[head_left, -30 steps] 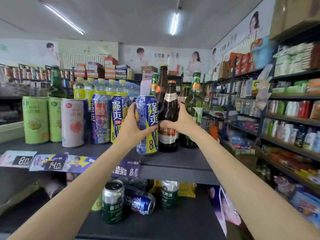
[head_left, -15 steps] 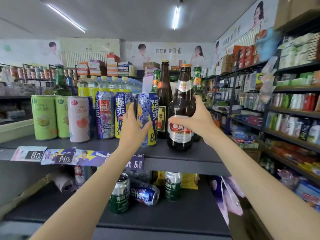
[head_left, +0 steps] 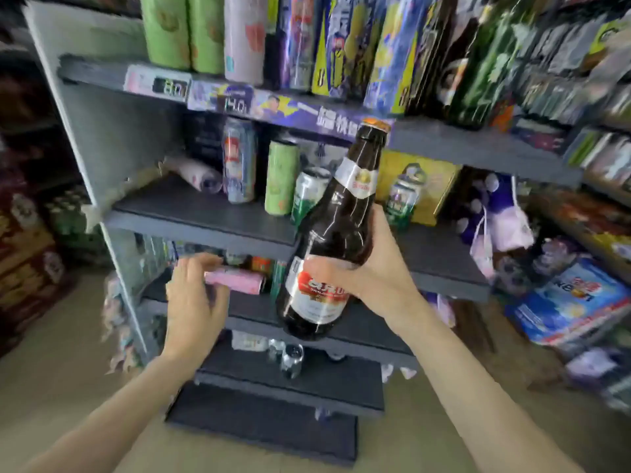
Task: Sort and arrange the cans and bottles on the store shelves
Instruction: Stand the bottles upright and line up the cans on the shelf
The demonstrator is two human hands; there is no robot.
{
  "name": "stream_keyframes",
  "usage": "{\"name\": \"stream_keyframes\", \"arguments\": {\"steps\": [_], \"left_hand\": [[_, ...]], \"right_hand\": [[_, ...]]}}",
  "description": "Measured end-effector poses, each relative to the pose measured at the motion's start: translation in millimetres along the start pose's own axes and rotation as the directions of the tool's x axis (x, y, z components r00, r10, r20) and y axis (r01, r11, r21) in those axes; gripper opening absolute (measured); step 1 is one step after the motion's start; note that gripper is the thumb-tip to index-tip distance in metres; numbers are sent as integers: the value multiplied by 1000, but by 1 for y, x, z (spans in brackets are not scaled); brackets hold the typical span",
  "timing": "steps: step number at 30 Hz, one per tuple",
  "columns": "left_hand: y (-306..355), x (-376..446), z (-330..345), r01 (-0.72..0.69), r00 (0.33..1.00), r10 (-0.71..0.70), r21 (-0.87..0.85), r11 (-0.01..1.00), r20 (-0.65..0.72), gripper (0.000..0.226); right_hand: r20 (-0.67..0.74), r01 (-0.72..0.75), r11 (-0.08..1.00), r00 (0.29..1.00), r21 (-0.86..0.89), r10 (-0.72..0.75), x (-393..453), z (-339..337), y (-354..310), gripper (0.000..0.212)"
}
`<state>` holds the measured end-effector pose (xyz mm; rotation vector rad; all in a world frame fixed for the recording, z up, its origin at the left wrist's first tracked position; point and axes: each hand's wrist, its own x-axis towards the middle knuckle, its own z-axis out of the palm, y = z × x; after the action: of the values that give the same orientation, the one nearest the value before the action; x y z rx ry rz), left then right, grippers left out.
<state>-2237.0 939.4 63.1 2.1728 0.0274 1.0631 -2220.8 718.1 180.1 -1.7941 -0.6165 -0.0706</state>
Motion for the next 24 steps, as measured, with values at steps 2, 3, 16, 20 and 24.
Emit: {"name": "stream_keyframes", "arguments": {"steps": [2, 3, 16, 20, 24], "left_hand": [[-53, -50, 3, 77, 991, -88, 111, 991, 102, 24], [-80, -72, 6, 117, 981, -139, 166, 979, 133, 22], [-407, -352, 188, 167, 819, -350, 393, 904, 456, 25], [-474, -406, 233, 200, 809, -375, 387, 900, 453, 32], [-521, -430, 271, 203, 795, -375, 374, 905, 477, 36]], "right_hand": [[16, -88, 995, 996, -46, 89, -28, 32, 51, 79], [32, -124, 989, 991, -80, 127, -43, 49, 80, 76], [15, -433, 853, 890, -293, 457, -204, 266, 576, 83], [4, -396, 861, 908, -320, 419, -213, 301, 664, 74], [-31, -360, 884, 929, -298, 368, -197, 317, 729, 76]]}}
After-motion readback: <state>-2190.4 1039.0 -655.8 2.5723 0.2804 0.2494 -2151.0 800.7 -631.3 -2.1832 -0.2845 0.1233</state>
